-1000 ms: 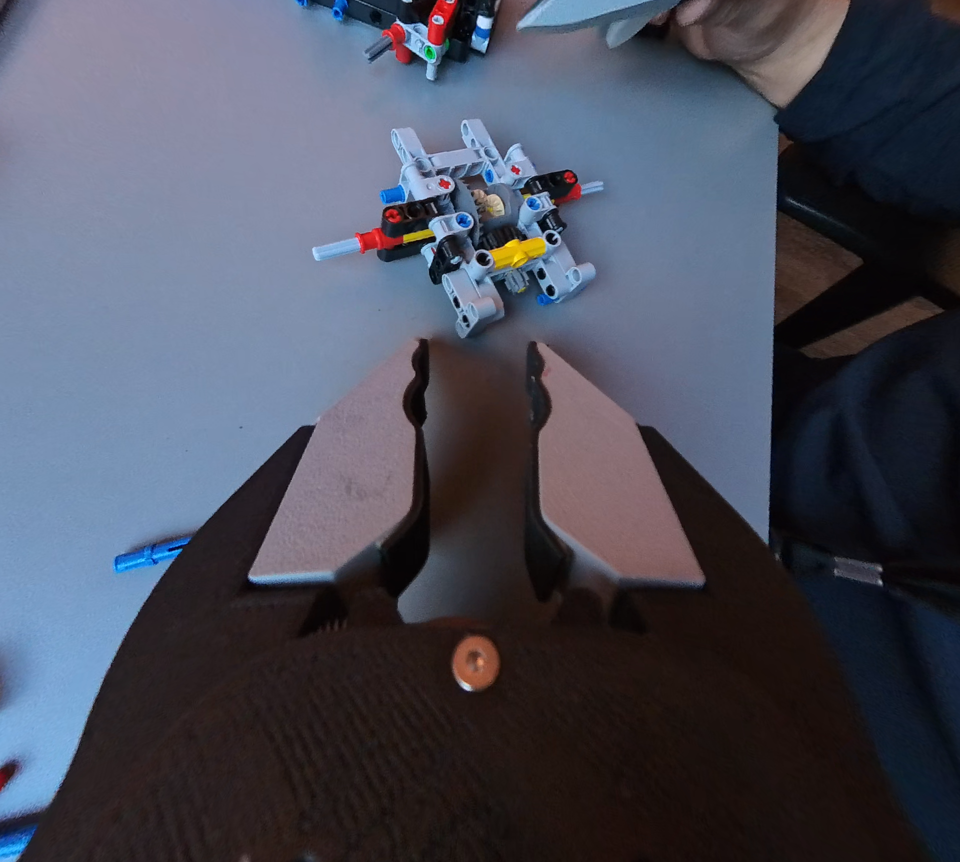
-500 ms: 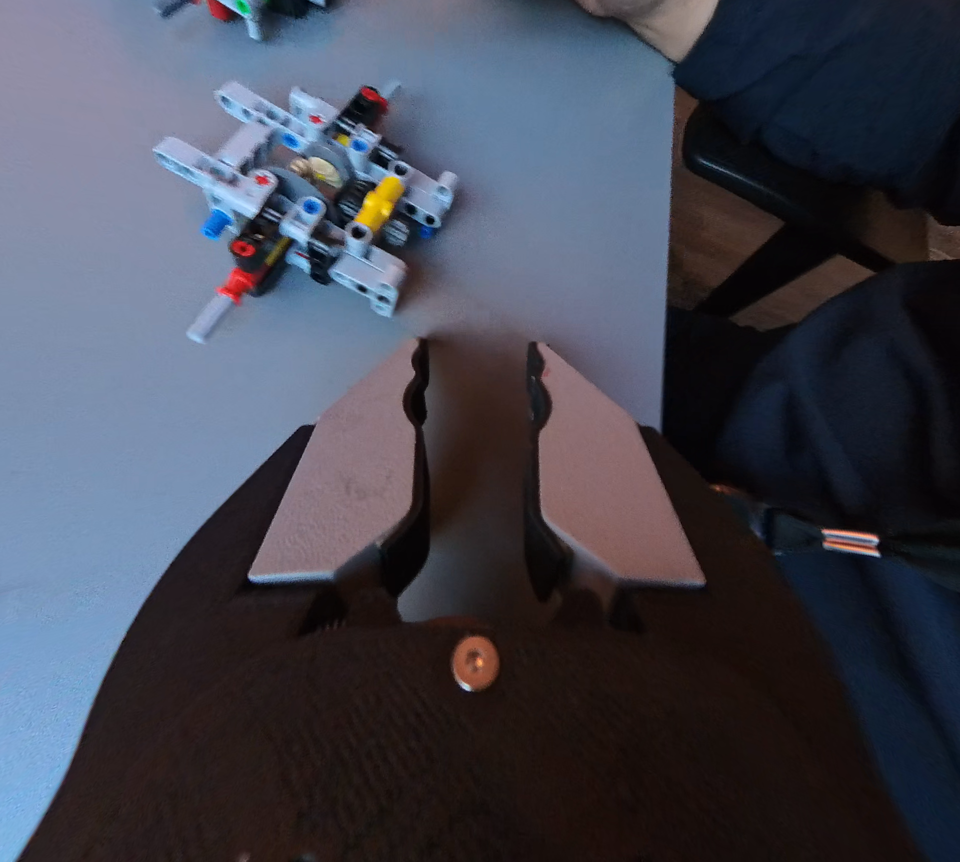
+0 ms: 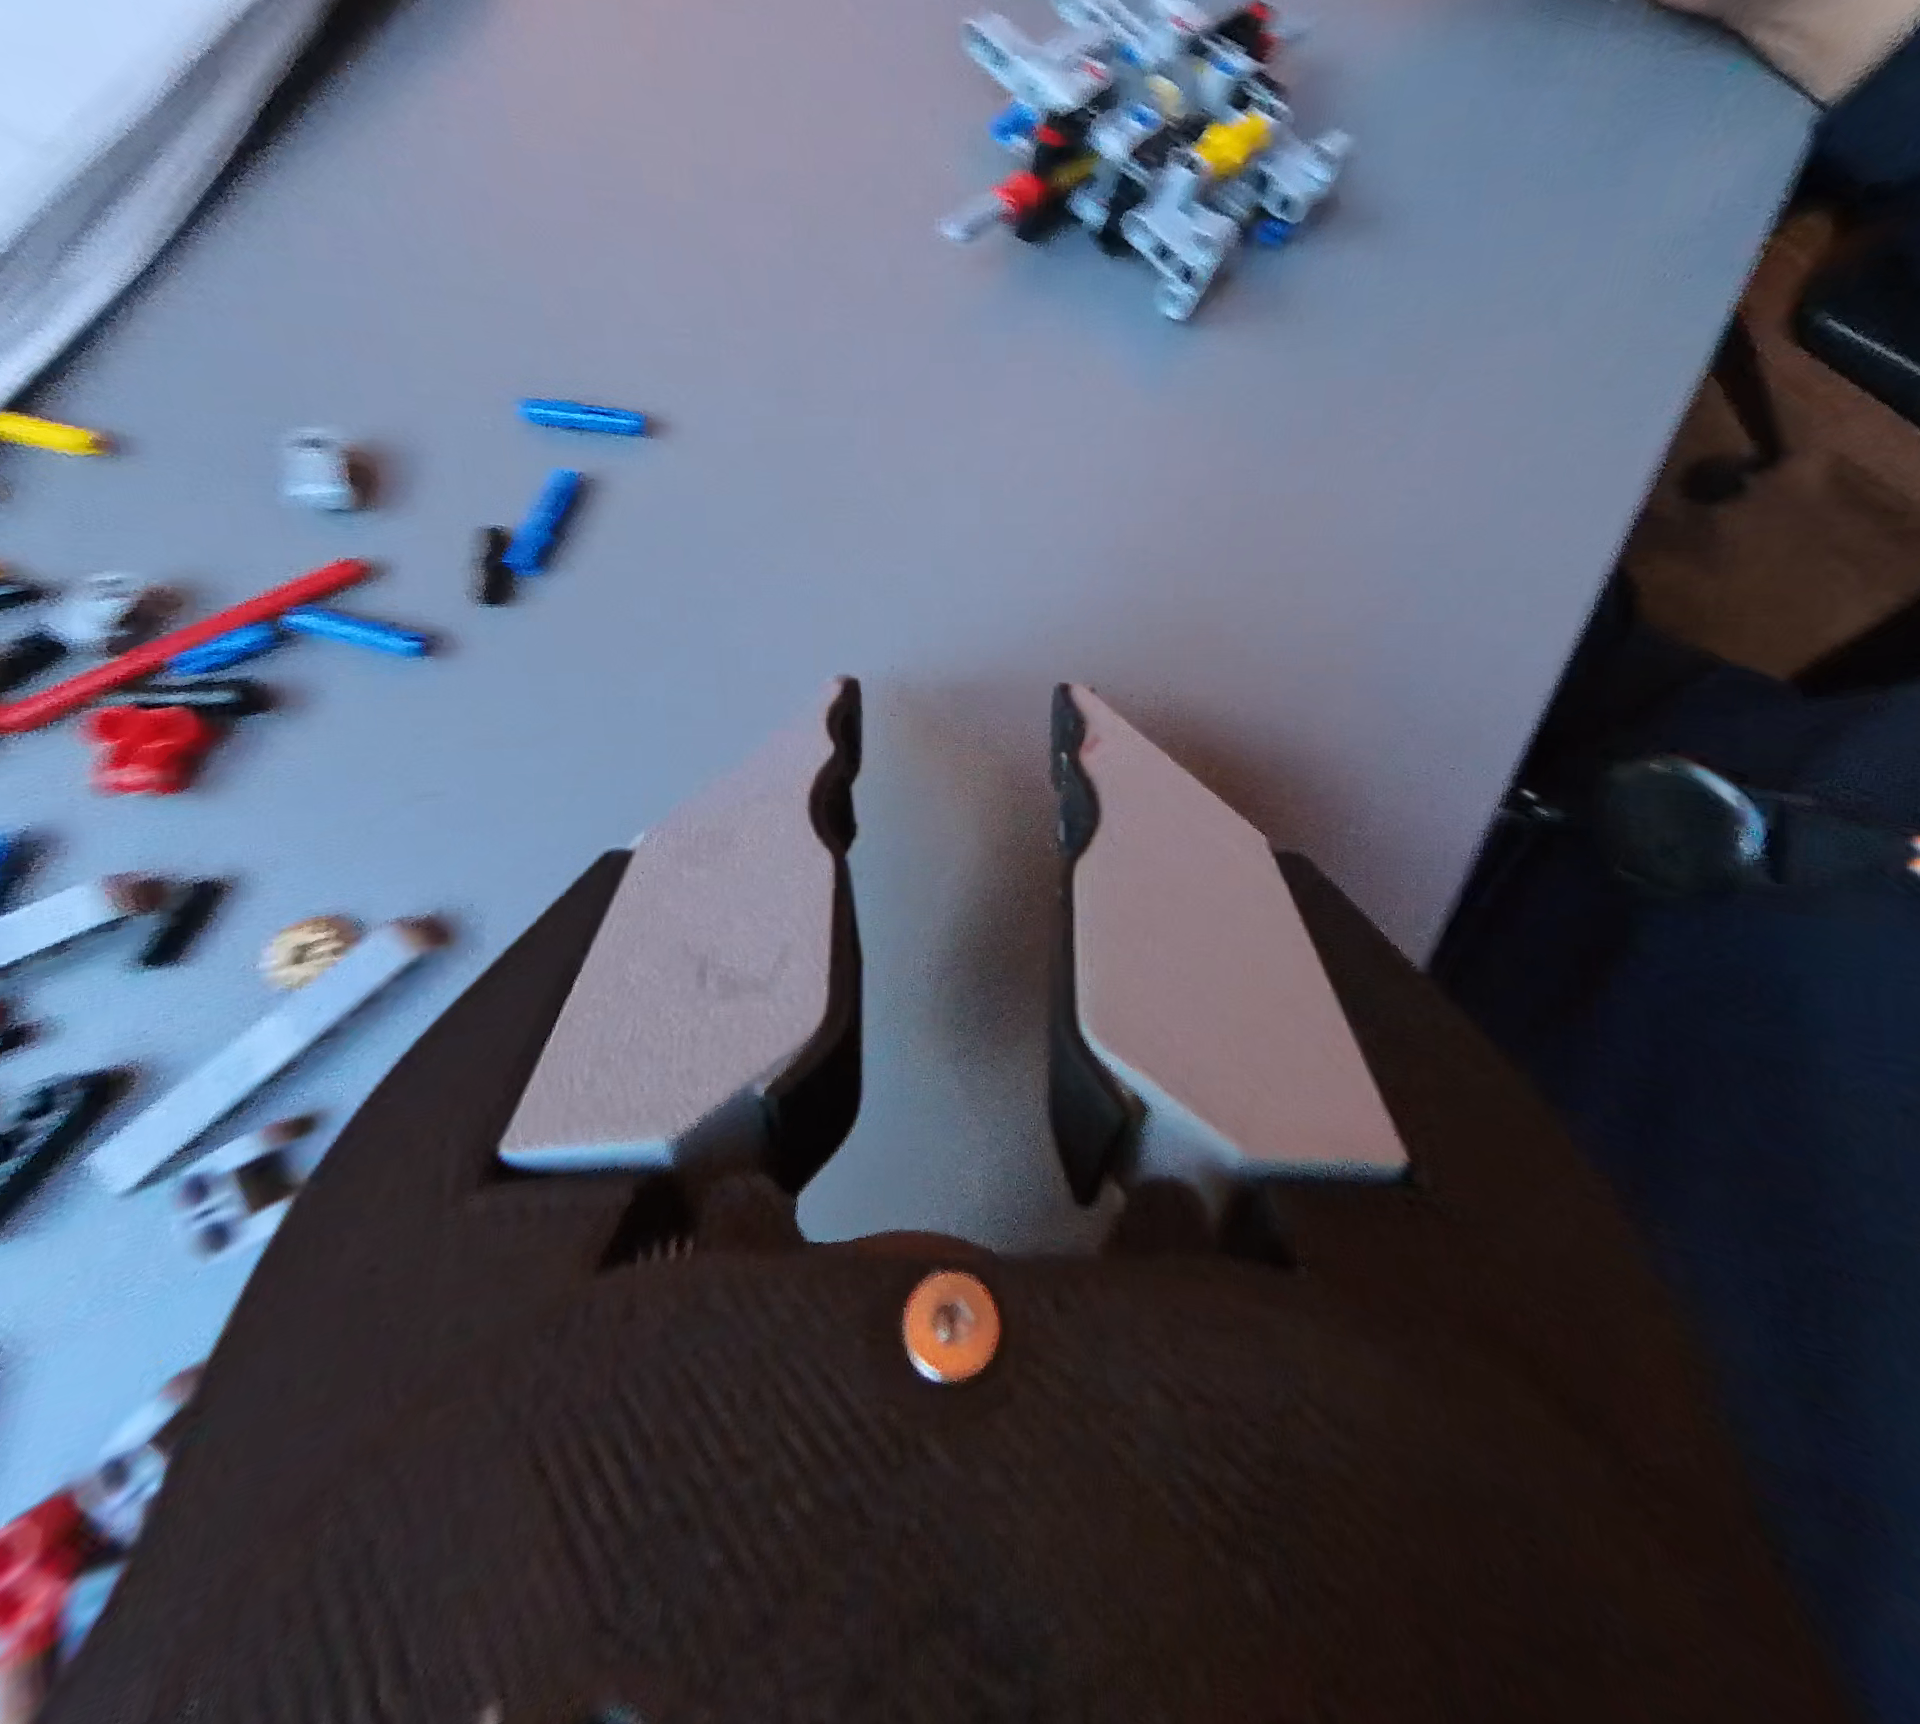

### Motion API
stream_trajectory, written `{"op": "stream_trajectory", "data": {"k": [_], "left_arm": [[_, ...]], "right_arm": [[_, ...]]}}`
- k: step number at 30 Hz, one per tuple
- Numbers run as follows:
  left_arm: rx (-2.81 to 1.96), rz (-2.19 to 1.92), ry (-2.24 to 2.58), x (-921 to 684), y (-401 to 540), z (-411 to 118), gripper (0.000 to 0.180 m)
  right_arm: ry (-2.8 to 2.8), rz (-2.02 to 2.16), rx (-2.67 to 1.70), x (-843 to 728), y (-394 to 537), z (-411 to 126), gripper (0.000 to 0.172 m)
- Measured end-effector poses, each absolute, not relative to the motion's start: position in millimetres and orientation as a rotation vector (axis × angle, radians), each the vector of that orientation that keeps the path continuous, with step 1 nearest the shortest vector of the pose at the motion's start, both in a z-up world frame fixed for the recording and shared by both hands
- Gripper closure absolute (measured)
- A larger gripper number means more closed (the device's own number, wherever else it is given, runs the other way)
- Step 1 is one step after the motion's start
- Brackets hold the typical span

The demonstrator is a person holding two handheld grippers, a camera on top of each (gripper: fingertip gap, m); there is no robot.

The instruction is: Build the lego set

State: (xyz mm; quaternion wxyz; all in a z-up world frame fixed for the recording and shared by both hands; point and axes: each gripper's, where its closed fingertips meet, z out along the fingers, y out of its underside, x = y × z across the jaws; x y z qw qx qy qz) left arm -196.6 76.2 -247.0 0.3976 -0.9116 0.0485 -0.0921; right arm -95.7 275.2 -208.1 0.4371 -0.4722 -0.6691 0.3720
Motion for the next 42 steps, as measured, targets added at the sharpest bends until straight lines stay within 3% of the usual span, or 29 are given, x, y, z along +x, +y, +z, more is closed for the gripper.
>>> {"op": "stream_trajectory", "data": {"k": [8, 18, 28, 39, 42], "left_arm": [[-2.333, -0.090, 0.160, -247.8, 102.9, -239.1, 0.156], [-2.499, 0.075, 0.722, -277.2, 145.2, -247.3, 0.164], [-2.556, -0.082, 1.245, -262.5, 151.4, -268.8, 0.175], [-2.622, -0.017, 0.932, -253.5, 154.8, -268.5, 0.180], [-2.597, -0.083, 0.826, -229.8, 147.8, -261.2, 0.173]], "right_arm": [[-1.679, 0.914, -1.178, -97.1, 274.6, -210.8, 0.163], [-1.679, 0.979, -1.168, -96.1, 272.2, -207.1, 0.163], [-1.682, 1.057, -1.152, -94.6, 267.9, -202.6, 0.162], [-1.671, 1.080, -1.132, -91.9, 263.8, -198.6, 0.162], [-1.666, 1.074, -1.132, -89.8, 263.2, -198.3, 0.162]]}}
